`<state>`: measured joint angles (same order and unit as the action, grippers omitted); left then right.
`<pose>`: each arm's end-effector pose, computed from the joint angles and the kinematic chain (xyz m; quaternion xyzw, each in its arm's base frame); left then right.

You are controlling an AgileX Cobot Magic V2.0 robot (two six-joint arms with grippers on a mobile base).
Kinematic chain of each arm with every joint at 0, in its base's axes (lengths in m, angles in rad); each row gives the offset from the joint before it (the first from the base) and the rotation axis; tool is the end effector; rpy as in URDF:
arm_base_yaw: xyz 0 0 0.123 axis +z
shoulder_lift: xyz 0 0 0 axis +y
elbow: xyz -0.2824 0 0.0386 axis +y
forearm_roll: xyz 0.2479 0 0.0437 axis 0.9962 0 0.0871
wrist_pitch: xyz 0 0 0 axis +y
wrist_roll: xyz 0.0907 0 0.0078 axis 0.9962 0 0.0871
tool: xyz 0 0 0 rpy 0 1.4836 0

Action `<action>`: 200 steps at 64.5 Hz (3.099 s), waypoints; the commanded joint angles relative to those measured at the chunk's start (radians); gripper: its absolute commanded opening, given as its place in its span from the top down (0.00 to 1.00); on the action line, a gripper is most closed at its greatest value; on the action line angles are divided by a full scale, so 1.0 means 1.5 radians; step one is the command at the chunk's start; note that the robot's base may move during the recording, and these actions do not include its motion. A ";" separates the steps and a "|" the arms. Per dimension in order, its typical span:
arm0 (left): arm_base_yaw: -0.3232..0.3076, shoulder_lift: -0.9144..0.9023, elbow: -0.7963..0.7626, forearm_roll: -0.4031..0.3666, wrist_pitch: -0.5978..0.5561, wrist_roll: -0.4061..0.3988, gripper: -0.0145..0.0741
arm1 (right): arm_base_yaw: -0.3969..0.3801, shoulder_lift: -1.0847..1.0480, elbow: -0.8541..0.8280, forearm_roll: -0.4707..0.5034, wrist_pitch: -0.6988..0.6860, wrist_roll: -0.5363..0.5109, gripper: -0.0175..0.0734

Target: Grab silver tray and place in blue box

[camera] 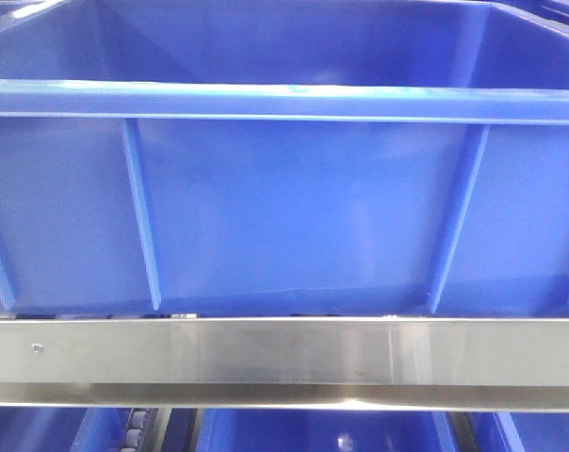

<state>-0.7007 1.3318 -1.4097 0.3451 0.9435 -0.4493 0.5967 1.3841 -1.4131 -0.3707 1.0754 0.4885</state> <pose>0.2289 -0.1604 0.4097 0.1530 0.8967 -0.0665 0.4099 0.2509 0.1353 0.3893 -0.0854 0.9340 -0.0022 0.3469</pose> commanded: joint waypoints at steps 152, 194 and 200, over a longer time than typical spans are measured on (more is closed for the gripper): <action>0.353 -0.896 0.907 -0.254 -0.624 0.210 0.94 | 0.009 -0.719 0.529 -0.039 -0.394 -0.054 0.75; 0.395 -0.908 0.957 -0.254 -0.665 0.210 0.94 | 0.009 -0.719 0.533 -0.039 -0.392 -0.054 0.75; 0.395 -0.908 0.957 -0.254 -0.665 0.210 0.94 | 0.009 -0.719 0.533 -0.039 -0.392 -0.054 0.75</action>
<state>-0.1083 -0.0102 0.0290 -0.0272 0.0382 -0.1352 0.6095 0.2963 -0.5875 -0.3982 0.5689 0.4174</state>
